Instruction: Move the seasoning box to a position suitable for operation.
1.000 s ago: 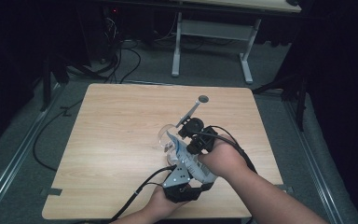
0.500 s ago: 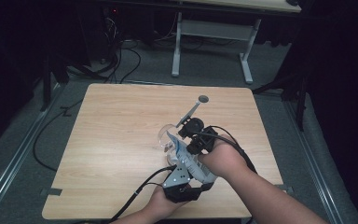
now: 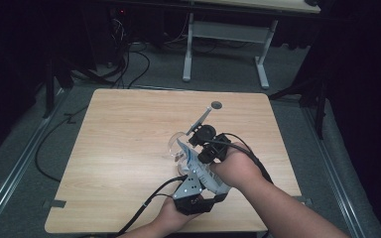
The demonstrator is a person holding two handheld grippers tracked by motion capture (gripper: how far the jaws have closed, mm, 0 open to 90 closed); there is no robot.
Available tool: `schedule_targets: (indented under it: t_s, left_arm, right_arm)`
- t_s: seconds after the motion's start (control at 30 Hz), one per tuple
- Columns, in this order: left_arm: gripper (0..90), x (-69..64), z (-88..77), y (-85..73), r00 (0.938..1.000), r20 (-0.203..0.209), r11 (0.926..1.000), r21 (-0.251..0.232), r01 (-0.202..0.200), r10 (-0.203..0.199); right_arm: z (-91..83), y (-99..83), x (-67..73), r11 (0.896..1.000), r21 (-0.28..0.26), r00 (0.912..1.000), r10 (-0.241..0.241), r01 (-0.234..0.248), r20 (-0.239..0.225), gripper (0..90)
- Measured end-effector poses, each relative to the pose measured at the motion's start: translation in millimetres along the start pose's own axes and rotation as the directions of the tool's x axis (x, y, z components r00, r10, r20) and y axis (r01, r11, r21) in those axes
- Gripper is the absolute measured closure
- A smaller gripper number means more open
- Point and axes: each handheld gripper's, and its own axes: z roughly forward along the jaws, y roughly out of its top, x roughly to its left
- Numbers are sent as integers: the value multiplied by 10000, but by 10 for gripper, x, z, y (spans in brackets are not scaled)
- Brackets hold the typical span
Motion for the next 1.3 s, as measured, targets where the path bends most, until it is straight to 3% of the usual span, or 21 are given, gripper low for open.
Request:
schedule_targets:
  t_s: [1.3]
  left_arm:
    - [598, -16, 1, 45, 9999, -99, 9999, -152, 38, -40]
  right_arm:
    - [-19, 28, 4, 9999, -113, 9999, -111, 112, 30, 899]
